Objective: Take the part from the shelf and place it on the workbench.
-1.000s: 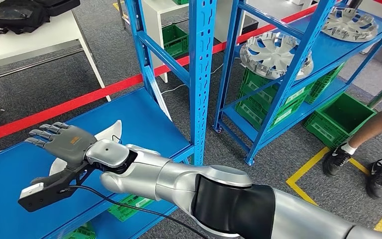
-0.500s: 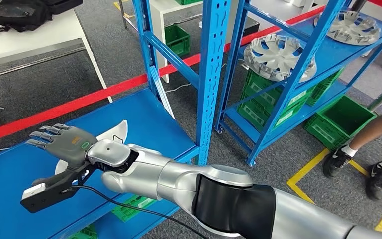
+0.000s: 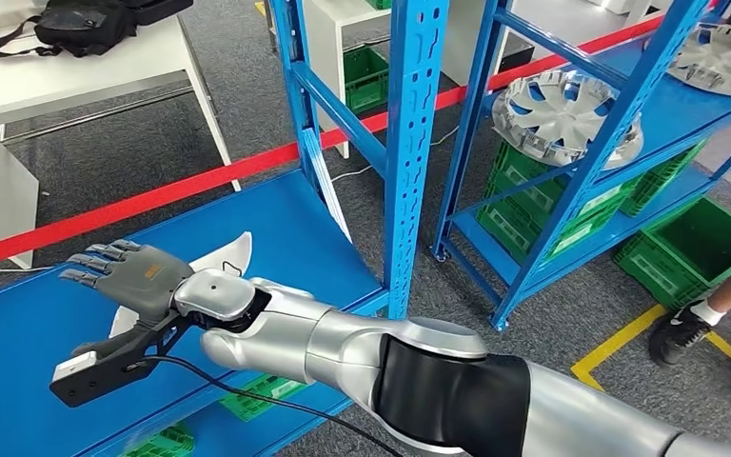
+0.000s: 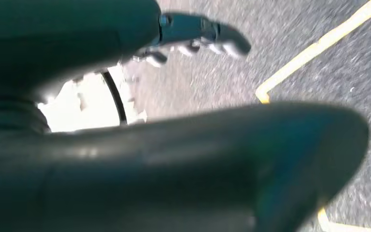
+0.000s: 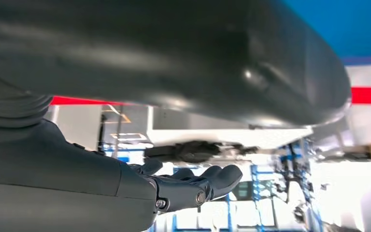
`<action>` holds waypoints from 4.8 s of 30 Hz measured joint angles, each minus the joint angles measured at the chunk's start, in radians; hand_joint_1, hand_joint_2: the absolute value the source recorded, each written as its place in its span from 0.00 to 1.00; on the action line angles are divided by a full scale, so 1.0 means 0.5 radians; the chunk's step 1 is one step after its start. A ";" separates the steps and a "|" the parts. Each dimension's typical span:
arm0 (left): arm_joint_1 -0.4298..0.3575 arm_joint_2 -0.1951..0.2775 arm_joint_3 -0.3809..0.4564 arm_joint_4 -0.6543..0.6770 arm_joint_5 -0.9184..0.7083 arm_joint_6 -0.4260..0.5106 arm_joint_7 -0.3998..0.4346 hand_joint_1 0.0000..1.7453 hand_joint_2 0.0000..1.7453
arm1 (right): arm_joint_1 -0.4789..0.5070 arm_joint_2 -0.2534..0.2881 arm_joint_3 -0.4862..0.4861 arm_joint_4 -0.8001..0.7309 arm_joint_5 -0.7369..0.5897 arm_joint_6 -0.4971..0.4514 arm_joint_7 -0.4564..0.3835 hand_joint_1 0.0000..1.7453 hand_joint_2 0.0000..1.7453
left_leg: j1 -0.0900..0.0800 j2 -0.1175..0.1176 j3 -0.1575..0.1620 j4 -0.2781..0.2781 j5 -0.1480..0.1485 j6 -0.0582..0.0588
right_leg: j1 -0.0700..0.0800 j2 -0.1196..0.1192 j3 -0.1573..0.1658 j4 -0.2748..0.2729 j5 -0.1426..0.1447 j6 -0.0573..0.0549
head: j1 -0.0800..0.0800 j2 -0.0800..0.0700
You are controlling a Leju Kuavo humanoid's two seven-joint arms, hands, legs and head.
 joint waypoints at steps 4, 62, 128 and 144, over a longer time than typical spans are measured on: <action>-0.004 0.001 0.000 0.000 -0.001 0.000 0.001 0.00 0.00 | 0.011 -0.002 0.001 -0.002 0.001 0.002 0.001 0.00 0.00 | -0.005 0.105 -0.222 0.463 -0.195 -0.016 | 0.009 -0.080 0.018 -0.005 -0.013 -0.031 | -0.010 0.000; -0.016 -0.020 0.000 -0.001 -0.037 0.000 0.019 0.00 0.00 | 0.146 -0.113 0.007 0.243 0.057 0.348 0.569 1.00 1.00 | -0.022 0.154 0.071 -0.076 0.038 0.057 | 0.036 -0.145 0.066 -0.037 -0.035 0.028 | -0.014 0.000; -0.027 -0.012 0.079 -0.001 0.024 0.000 -0.026 0.00 1.00 | 0.037 -0.172 -0.281 -1.173 -0.047 -0.107 0.136 1.00 1.00 | -0.022 0.155 0.075 -0.078 0.038 0.053 | 0.036 -0.145 0.067 -0.034 -0.039 0.026 | -0.014 0.000; -0.025 0.009 0.114 -0.001 -0.056 0.000 0.013 0.00 1.00 | 0.224 -0.314 -0.243 -1.696 0.020 -0.167 0.231 1.00 1.00 | -0.033 0.154 0.075 -0.074 0.031 0.063 | 0.023 -0.146 0.069 -0.034 -0.039 0.037 | -0.015 0.000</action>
